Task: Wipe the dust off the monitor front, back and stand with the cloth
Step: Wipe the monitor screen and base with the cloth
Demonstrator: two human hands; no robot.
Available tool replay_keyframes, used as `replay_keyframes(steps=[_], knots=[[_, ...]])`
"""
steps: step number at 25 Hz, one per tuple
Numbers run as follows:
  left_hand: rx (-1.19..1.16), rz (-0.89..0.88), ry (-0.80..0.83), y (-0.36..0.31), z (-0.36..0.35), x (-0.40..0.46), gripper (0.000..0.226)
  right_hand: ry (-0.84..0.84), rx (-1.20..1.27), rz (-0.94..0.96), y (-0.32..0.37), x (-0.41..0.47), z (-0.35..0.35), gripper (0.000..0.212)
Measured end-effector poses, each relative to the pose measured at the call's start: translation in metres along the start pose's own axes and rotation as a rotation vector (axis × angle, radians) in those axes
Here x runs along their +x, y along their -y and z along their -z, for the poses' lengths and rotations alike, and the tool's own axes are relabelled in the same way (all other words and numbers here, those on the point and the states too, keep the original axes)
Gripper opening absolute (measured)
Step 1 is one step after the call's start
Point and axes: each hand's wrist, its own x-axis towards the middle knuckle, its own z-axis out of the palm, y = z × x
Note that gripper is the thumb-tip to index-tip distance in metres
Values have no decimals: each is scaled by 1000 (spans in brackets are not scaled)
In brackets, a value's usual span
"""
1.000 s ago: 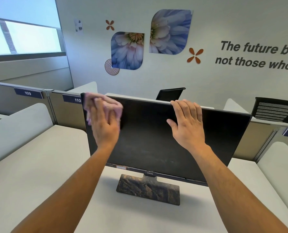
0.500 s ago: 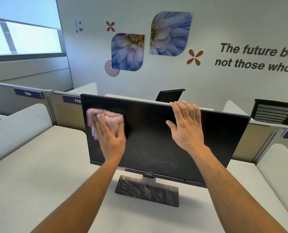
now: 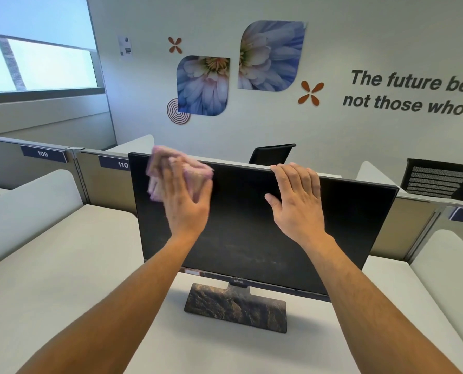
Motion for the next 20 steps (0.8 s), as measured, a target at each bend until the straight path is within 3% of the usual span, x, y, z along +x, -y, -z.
replay_keyframes(steps=[4,6,8,12,14,17,20], knots=[[300,-739,305,-22,-18,-14,70,3,22,20,-2,-2,2,61],[368,-858,333,-23,-21,-16,67,16,31,21,-3,-3,5,61],[356,-746,260,-16,-16,-10,69,22,25,18,-3,-2,6,62],[156,-92,1,6,11,10,79,30,13,0,1,0,7,63],[85,98,-60,9,20,20,81,30,21,-3,3,0,6,63],[97,64,-42,-2,18,23,77,20,29,-12,3,1,6,63],[217,-354,85,-16,2,4,69,16,14,-8,2,-1,6,63]])
